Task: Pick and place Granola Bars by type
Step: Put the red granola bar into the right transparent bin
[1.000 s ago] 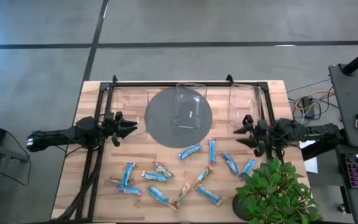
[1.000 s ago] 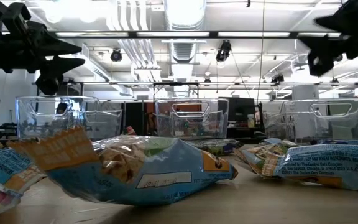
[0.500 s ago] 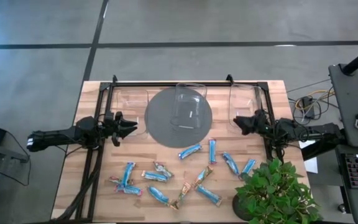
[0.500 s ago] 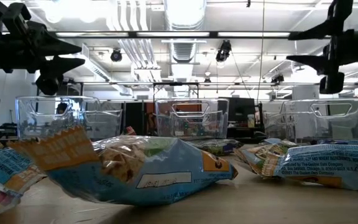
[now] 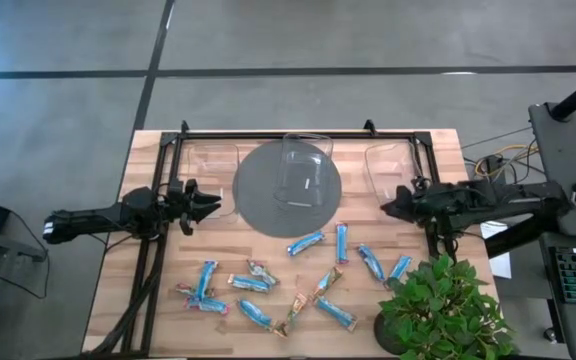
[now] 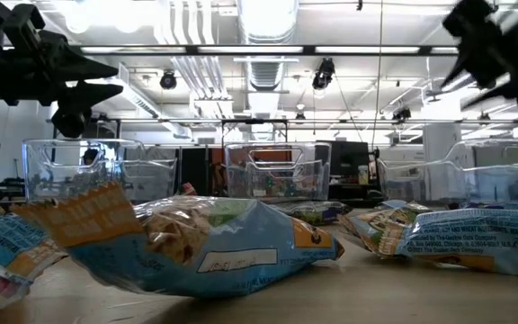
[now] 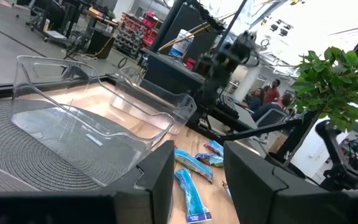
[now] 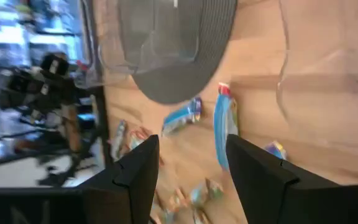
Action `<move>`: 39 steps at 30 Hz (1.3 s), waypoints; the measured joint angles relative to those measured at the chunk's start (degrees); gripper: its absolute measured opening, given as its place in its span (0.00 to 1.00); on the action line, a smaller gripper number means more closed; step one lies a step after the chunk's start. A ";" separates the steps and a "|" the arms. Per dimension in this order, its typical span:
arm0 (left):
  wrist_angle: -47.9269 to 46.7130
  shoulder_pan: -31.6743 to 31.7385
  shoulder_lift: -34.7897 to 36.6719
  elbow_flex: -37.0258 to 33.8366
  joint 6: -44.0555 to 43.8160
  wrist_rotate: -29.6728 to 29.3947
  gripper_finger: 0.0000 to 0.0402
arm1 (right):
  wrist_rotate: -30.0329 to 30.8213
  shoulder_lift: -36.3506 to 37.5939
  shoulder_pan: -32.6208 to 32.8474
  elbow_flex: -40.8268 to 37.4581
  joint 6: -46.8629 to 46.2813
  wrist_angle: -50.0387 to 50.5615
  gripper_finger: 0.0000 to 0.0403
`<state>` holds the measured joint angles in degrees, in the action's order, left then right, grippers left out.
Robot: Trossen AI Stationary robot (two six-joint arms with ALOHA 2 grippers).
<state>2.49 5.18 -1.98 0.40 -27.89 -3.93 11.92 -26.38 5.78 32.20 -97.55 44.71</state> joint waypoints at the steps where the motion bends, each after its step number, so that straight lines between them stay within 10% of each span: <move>1: 0.00 0.00 0.00 0.02 0.00 -0.01 0.30 | 0.78 -1.90 0.00 2.77 2.26 2.00 0.44; 8: -0.01 0.01 0.00 0.02 0.00 -0.01 0.30 | 12.09 -12.33 -0.17 17.29 25.91 4.07 0.44; 21: -0.01 0.00 0.00 0.02 0.00 -0.01 0.30 | -33.05 -33.54 5.15 21.97 18.94 28.32 0.44; 28: 0.01 -0.01 0.00 0.02 0.01 0.01 0.30 | -36.98 -40.66 13.84 20.58 4.52 20.19 0.44; 39: -0.01 -0.01 0.00 0.02 -0.01 0.01 0.30 | -23.11 -47.15 33.42 20.37 -39.03 16.93 0.50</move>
<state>2.48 5.17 -1.98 0.42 -27.90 -3.92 -11.19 -73.53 39.20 52.57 -136.58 61.64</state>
